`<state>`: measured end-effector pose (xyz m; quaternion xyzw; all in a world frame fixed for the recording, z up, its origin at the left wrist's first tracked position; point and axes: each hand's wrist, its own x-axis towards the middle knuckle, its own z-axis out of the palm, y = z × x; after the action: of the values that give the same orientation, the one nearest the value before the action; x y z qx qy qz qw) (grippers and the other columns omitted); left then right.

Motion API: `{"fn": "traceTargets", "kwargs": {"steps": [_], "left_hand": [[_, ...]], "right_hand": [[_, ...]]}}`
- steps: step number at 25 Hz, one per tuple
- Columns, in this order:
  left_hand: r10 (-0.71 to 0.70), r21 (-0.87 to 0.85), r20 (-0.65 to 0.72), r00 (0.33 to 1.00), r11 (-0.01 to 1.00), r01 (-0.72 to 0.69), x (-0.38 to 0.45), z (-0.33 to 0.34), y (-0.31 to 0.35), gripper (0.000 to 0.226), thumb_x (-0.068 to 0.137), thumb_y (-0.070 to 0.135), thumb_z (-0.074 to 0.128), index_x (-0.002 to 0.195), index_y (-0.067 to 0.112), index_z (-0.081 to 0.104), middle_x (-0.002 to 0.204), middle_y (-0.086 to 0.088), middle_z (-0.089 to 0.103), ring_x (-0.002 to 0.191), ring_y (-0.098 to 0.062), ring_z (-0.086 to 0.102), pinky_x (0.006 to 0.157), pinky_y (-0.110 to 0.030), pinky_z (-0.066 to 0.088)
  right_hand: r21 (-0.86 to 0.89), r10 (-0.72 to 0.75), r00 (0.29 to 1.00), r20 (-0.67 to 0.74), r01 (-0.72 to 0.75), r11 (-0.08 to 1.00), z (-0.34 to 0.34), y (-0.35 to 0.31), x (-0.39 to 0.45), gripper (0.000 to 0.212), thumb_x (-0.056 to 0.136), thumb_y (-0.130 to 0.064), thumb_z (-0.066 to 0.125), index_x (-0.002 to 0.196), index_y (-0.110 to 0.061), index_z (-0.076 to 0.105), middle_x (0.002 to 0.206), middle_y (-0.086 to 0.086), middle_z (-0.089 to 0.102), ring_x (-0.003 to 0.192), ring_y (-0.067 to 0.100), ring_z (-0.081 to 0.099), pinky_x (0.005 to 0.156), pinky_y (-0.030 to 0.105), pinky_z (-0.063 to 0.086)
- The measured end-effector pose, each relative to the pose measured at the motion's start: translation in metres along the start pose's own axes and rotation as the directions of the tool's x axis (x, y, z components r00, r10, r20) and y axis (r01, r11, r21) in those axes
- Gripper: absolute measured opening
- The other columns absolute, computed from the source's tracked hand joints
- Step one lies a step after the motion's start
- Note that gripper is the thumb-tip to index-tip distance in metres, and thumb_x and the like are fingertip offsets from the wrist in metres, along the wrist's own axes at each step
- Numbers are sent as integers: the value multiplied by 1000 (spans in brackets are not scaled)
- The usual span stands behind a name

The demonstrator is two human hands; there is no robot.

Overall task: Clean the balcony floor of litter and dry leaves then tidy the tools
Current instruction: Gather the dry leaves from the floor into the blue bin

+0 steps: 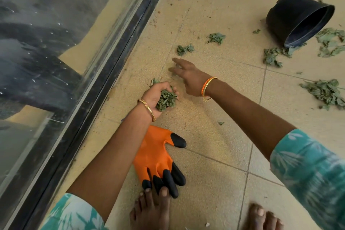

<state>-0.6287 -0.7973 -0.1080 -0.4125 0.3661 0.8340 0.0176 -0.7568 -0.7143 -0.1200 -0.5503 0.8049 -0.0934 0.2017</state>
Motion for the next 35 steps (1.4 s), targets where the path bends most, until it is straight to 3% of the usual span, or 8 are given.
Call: {"fn": "traceTargets", "kwargs": {"steps": [6, 9, 13, 17, 21, 26, 31, 35], "left_hand": [[12, 11, -3, 1000, 1000, -12, 2, -6, 3, 18, 85, -1, 36, 79, 13, 44, 78, -4, 52, 62, -16, 53, 61, -27, 39], [16, -41, 86, 996, 999, -13, 2, 1, 4, 20, 87, -3, 32, 80, 13, 42, 78, -7, 47, 71, -18, 49, 66, -26, 37], [20, -71, 171, 985, 997, -8, 13, 6, 13, 15, 80, -1, 44, 91, 9, 48, 87, -10, 54, 84, -23, 57, 67, -29, 55], [16, -90, 135, 991, 996, -4, 19, 14, 20, 21, 89, -1, 38, 101, 7, 52, 87, -13, 54, 97, -26, 54, 69, -30, 57], [38, -10, 160, 986, 999, -37, 24, 15, 21, 23, 85, 2, 39, 104, 4, 52, 80, -8, 59, 72, -19, 57, 61, -25, 49], [55, 40, 9, 998, 998, -56, 30, 13, 31, 17, 87, 5, 41, 73, 12, 47, 72, -9, 54, 61, -18, 50, 53, -24, 44], [54, 3, -3, 999, 999, -54, 38, 8, 40, 19, 88, 6, 40, 71, 13, 44, 75, -13, 53, 58, -18, 49, 42, -17, 42], [64, -36, -12, 998, 997, -64, 44, 7, 44, 16, 88, 6, 42, 74, 13, 44, 75, -12, 55, 64, -19, 51, 51, -23, 44]], "right_hand": [[5, -35, 922, -385, 41, 999, 26, 13, -5, 31, 84, 11, 51, 111, 6, 64, 116, 24, 62, 110, 39, 56, 89, 43, 50], [234, 117, 841, -529, 12, 972, 17, 15, -7, 19, 80, 8, 60, 96, 4, 71, 95, 22, 66, 87, 32, 63, 77, 33, 51], [679, 372, 874, -312, -69, 731, -1, 8, -15, 22, 74, -1, 74, 94, -10, 72, 83, 7, 72, 73, 9, 66, 72, 20, 53], [748, 414, 883, -220, -120, 653, -8, 2, -17, 37, 75, -1, 74, 108, -16, 64, 78, -1, 71, 73, 2, 67, 62, 5, 46], [631, 310, 926, -216, -109, 768, -16, 2, -14, 45, 85, 2, 58, 126, -18, 56, 88, -10, 70, 89, 1, 63, 74, 5, 43], [395, 310, 841, -444, -127, 910, -19, 24, 12, 36, 84, 0, 53, 117, -11, 62, 114, 11, 62, 102, 21, 57, 92, 33, 47], [44, 135, 972, -191, -129, 991, -12, 41, 59, 55, 88, 4, 46, 138, -18, 44, 153, 13, 22, 138, 37, 20, 109, 46, 27], [-56, 60, 930, -362, -86, 995, 7, 47, 61, 33, 91, 2, 44, 120, 0, 60, 131, 19, 54, 123, 35, 46, 97, 40, 42]]}}
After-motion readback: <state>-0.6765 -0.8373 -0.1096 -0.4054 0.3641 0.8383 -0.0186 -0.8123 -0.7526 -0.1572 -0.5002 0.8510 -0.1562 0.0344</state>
